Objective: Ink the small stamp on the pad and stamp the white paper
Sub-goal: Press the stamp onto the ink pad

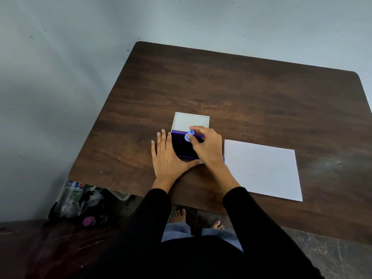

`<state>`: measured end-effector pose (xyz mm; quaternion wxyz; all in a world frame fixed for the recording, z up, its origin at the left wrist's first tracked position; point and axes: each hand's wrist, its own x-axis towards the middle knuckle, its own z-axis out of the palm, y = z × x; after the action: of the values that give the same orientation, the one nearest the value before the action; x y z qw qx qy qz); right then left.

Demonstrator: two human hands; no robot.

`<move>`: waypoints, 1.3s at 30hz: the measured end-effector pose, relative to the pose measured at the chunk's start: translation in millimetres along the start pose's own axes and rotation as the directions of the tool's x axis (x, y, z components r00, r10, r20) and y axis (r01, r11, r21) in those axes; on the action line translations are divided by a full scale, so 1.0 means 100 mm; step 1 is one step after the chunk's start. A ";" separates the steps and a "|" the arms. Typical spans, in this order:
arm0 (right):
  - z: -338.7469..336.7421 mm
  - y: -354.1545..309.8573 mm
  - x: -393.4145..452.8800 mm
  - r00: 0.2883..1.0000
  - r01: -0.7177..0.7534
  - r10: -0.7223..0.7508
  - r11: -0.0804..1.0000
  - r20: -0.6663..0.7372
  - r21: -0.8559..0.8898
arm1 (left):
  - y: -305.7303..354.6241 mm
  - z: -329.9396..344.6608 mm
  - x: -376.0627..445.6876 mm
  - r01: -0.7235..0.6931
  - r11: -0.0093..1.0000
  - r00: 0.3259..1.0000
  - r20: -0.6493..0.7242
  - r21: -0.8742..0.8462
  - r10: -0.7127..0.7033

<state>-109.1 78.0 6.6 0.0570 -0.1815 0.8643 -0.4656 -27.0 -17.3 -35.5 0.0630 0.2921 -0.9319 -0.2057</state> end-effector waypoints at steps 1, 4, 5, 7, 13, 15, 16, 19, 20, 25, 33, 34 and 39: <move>0.03 0.01 -0.02 0.999 0.038 -0.037 0.998 0.017 -0.043 | 0.00 0.00 0.00 0.000 1.000 1.000 0.001 -0.001 0.000; 0.08 0.03 -0.05 0.994 0.108 -0.106 0.987 0.026 -0.117 | -0.01 0.00 0.01 -0.004 1.000 1.000 0.002 -0.009 0.004; 0.09 0.03 -0.06 0.993 0.122 -0.120 0.984 0.020 -0.128 | -0.02 0.00 0.01 -0.005 1.000 1.000 0.002 -0.011 0.005; 0.11 0.05 -0.08 0.990 0.143 -0.142 0.978 0.019 -0.155 | -0.02 0.02 0.00 -0.006 1.000 1.000 -0.001 -0.016 0.006; 0.15 0.06 -0.12 0.984 0.180 -0.176 0.964 0.036 -0.197 | -0.02 0.02 0.01 -0.013 1.000 1.000 -0.006 -0.018 0.013; 0.15 0.06 -0.12 0.983 0.186 -0.182 0.961 0.037 -0.204 | -0.03 0.02 0.02 -0.012 1.000 1.000 -0.001 -0.017 0.012; 0.15 0.06 -0.12 0.982 0.188 -0.185 0.960 0.036 -0.208 | -0.03 0.02 0.02 -0.012 1.000 1.000 0.000 -0.017 0.012; 0.15 0.05 -0.11 0.985 0.175 -0.168 0.960 0.050 -0.218 | -0.02 0.02 0.02 -0.013 1.000 1.000 0.006 -0.014 0.013; 0.15 0.04 -0.10 0.985 0.169 -0.160 0.961 0.058 -0.220 | -0.02 0.02 0.02 -0.011 1.000 1.000 0.003 -0.016 0.012; 0.13 0.02 -0.07 0.988 0.139 -0.121 0.966 0.097 -0.217 | -0.02 0.02 0.01 -0.009 1.000 1.000 0.002 -0.018 0.009; 0.15 0.01 -0.10 0.990 0.110 -0.092 0.980 0.109 -0.169 | -0.03 0.03 0.02 -0.021 1.000 1.000 -0.006 -0.018 0.021; 0.14 0.00 -0.10 0.990 0.106 -0.088 0.979 0.111 -0.172 | -0.03 0.03 0.01 -0.021 1.000 1.000 -0.006 -0.017 0.021; 0.12 -0.03 -0.07 0.992 0.072 -0.052 0.980 0.115 -0.184 | -0.02 0.02 0.00 -0.020 0.999 1.000 -0.004 -0.030 0.020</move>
<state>-98.4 69.9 1.5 0.0724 -0.2381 0.8938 -0.3731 -26.6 -18.5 -38.2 0.0711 0.2820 -0.9314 -0.2187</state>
